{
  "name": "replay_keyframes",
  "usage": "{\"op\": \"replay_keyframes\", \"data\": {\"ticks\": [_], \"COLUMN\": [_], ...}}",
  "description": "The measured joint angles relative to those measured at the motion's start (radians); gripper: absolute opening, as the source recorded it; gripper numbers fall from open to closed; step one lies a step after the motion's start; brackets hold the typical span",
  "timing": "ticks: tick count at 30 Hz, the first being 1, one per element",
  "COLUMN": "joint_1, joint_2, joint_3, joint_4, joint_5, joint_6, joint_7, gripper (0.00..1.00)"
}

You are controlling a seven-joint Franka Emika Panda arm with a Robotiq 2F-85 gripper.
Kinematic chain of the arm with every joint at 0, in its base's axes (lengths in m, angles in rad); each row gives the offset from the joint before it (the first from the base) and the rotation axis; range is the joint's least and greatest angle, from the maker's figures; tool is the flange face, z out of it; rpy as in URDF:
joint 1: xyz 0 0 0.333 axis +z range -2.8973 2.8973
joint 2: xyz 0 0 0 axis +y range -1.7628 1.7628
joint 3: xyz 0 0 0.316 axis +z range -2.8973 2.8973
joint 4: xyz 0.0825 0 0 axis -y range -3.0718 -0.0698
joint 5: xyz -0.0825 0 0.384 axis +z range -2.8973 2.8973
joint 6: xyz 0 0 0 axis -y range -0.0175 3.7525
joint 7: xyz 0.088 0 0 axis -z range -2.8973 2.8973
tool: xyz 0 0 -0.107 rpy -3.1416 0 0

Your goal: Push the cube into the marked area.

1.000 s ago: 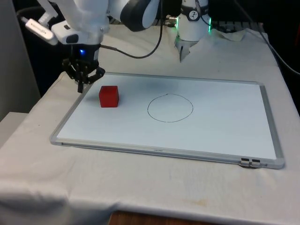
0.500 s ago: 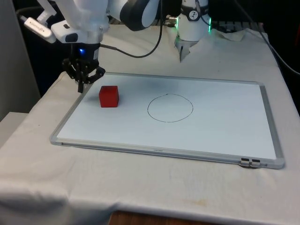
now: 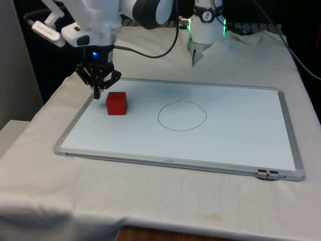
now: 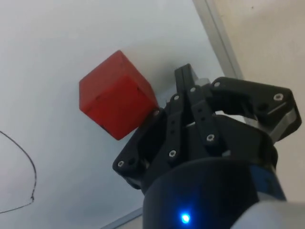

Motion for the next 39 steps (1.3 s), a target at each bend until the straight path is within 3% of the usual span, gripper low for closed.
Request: {"op": "replay_keyframes", "data": {"ticks": [21,39], "joint_1": [-0.001,0.002], "joint_2": [0.014,-0.003], "joint_3": [0.025,0.034], "joint_4": [0.034,0.044], "joint_5": [0.17,0.189], "joint_6": [-0.025,-0.143], "joint_7": [-0.166,-0.196], "gripper": [0.0,0.0]}}
